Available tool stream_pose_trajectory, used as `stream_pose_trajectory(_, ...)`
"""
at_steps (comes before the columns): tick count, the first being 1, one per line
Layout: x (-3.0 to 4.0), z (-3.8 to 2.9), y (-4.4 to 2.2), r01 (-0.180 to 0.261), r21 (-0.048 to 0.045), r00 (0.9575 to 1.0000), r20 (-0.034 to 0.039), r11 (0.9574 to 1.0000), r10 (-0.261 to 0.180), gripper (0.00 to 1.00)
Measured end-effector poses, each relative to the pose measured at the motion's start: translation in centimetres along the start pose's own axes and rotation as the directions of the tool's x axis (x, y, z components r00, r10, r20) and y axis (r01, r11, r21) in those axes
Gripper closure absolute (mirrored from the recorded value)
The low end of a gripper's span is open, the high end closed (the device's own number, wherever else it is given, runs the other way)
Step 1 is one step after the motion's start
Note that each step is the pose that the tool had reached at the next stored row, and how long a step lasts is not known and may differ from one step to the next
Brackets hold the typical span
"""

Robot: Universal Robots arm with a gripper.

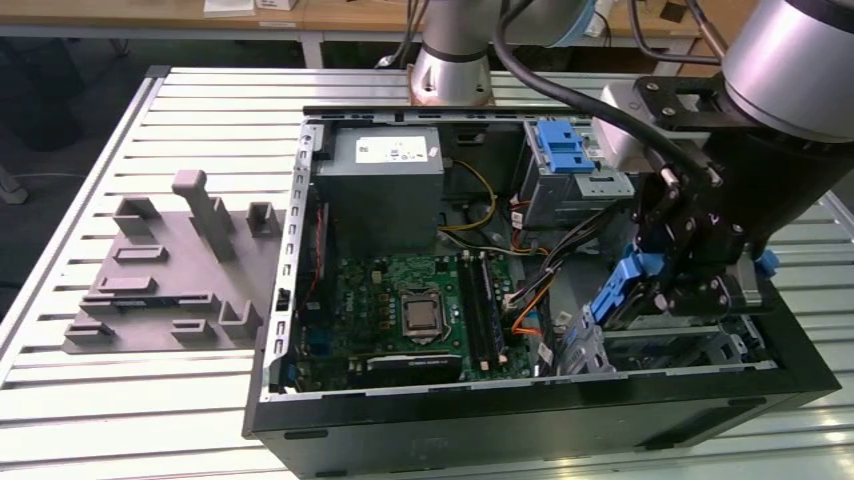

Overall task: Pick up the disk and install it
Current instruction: 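Insert the disk into the insertion slot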

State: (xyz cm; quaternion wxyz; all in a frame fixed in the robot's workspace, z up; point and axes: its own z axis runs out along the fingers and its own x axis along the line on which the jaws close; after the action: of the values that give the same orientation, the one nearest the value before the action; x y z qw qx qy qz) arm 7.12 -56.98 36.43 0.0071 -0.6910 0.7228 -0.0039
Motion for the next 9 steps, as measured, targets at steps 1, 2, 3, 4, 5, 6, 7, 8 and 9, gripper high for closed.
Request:
stream_pose_trajectory(1,0.01,0.07,0.00,0.000,0.0000,1.0000,-0.0001,1.0000,0.000,0.64)
stream_pose_trajectory(2,0.01,0.14,0.00,0.000,0.0000,1.0000,-0.0001,1.0000,0.000,0.64)
stream_pose_trajectory(3,0.02,0.22,0.00,0.000,0.0000,1.0000,-0.0001,1.0000,0.000,0.64)
stream_pose_trajectory(4,0.02,0.29,0.00,0.000,0.0000,1.0000,-0.0002,1.0000,0.000,0.64)
stream_pose_trajectory(5,0.03,0.37,0.00,0.000,0.0000,1.0000,-0.0001,1.0000,0.000,0.64)
stream_pose_trajectory(6,0.03,0.45,0.01,0.000,0.0000,1.0000,-0.0001,1.0000,0.000,0.64)
stream_pose_trajectory(7,0.04,0.54,0.01,0.000,0.0000,1.0000,-0.0001,1.0000,0.000,0.64)
stream_pose_trajectory(8,0.05,0.61,0.01,0.000,0.0000,1.0000,-0.0001,1.0000,0.000,0.64)
stream_pose_trajectory(9,0.05,0.69,0.01,0.000,0.0000,1.0000,-0.0001,1.0000,0.000,0.64)
